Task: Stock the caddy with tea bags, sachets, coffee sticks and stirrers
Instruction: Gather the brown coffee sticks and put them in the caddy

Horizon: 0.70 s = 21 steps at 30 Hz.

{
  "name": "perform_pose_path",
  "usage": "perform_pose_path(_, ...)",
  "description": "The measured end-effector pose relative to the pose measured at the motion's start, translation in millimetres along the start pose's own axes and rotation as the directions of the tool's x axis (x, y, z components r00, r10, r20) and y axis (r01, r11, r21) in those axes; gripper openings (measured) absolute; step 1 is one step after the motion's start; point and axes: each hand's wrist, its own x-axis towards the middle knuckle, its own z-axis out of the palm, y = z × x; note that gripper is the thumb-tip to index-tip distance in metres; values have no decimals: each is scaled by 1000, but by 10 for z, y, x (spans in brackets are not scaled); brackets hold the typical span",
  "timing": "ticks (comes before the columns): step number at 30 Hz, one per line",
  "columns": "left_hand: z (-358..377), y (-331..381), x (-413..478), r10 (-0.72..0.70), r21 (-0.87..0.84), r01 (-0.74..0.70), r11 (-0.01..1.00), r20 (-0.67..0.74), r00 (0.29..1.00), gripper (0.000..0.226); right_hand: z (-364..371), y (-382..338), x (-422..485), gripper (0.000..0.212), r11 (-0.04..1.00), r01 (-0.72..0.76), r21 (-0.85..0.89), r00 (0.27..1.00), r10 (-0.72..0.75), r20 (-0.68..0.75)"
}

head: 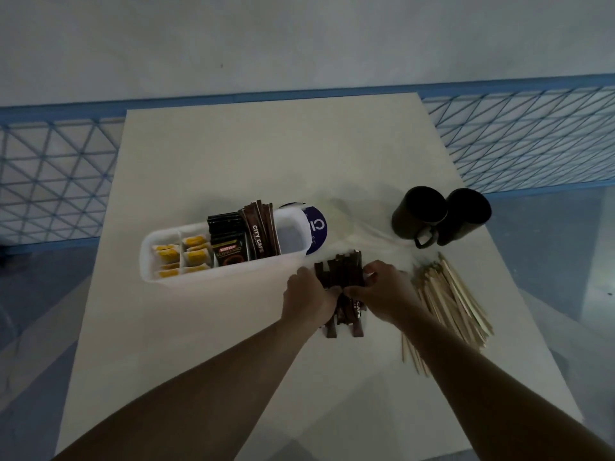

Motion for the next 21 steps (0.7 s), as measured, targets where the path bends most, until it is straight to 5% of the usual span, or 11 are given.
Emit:
perform_pose_path(14, 31, 23, -15, 125, 178, -116, 977, -37, 992, 35, 24, 78, 59, 19, 988, -19, 155, 998, 28, -62)
perform_pose_path(21, 1, -31, -28, 137, 252, -122, 960, -45, 990, 19, -54, 125, 113, 17, 883, -105, 458, 985, 156, -76)
